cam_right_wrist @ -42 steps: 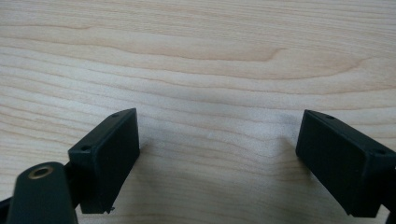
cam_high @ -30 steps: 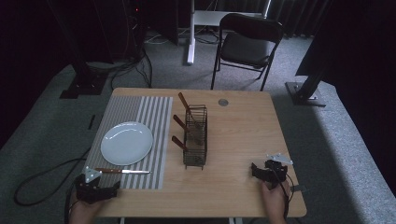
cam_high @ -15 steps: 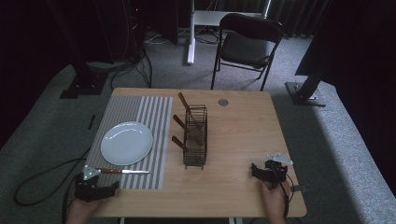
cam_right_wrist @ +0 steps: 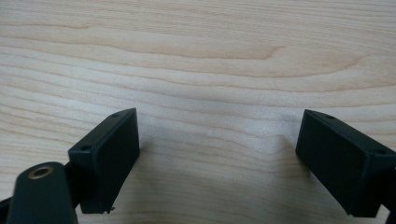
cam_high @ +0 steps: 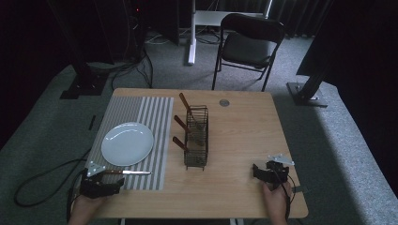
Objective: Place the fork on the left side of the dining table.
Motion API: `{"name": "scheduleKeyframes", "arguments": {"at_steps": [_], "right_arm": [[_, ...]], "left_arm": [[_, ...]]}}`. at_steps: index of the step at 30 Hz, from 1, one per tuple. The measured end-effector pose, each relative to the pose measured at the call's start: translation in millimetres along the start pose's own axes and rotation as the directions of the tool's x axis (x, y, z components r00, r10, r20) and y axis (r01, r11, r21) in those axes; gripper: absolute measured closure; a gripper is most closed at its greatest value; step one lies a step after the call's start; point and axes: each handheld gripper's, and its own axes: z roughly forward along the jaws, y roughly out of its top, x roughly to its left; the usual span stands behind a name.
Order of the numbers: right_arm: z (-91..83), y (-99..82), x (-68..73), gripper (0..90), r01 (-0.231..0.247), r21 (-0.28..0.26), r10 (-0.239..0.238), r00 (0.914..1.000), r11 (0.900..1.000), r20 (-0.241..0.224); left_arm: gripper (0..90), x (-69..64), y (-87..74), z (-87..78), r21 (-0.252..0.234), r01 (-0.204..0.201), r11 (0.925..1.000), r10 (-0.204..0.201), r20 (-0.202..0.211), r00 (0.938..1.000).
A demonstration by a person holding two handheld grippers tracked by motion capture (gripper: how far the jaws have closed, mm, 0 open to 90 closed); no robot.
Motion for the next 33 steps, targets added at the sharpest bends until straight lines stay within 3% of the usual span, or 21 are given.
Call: {"name": "scheduleKeyframes", "arguments": {"at_steps": [13,14,18,33], "right_arm": [[0.0,0.0,-0.1,13.1,0.001,0.0,-0.001,1.0,1.0,0.0],[0.1,-0.1,-0.1,13.1,0.001,-0.001,-0.001,1.0,1.0,0.0],[0.1,-0.1,-0.1,13.1,0.002,-0.001,-0.002,1.0,1.0,0.0],[0.1,-0.1,-0.2,13.1,0.002,-0.001,-0.002,1.0,1.0,0.0]], "left_arm": [[5.9,-18.1,40.0,-0.7,-0.023,-0.061,0.9979,0.062,0.067,0.9958],[5.9,-20.8,43.8,-0.9,-0.025,-0.083,0.9962,0.085,0.056,0.9949],[5.9,-25.9,54.6,-0.4,-0.028,-0.111,0.9934,0.113,0.07,0.9911],[5.9,-48.6,115.5,-8.4,-0.091,-0.163,0.9825,0.173,0.119,0.9777]]}}
